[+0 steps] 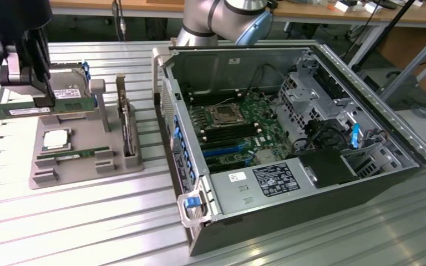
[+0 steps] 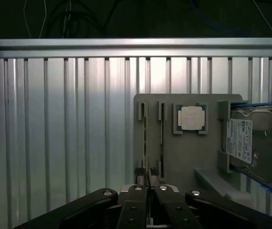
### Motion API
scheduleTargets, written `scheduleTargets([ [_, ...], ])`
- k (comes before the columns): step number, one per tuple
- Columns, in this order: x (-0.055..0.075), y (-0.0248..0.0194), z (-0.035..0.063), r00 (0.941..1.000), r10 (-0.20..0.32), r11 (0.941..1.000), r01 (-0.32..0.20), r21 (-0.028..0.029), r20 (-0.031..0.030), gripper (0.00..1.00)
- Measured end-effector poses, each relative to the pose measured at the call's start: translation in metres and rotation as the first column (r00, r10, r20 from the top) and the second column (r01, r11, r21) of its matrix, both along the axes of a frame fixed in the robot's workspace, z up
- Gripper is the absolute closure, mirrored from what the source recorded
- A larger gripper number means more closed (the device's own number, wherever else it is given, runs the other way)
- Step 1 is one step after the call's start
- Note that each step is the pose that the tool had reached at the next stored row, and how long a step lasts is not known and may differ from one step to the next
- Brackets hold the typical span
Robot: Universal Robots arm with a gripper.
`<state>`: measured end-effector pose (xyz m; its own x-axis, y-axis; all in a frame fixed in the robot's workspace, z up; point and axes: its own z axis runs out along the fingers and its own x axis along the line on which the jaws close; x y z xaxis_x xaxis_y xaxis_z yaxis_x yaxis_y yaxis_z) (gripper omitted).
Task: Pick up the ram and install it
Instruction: 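Pick up the ram and move it above insertion slot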
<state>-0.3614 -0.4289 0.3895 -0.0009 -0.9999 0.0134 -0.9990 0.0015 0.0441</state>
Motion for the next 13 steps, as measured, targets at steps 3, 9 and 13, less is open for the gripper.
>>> scheduleTargets([
  [3, 0.0, 0.0, 0.0076, 1.0, 0.0, 1.0, 0.0, 0.0, 0.0, 0.88],
  [9, 0.0, 0.0, 0.0273, 1.0, 0.0, 1.0, 0.0, 0.0, 0.0, 0.88],
  [13, 0.0, 0.0, 0.0423, 1.0, 0.0, 1.0, 0.0, 0.0, 0.0, 0.88],
])
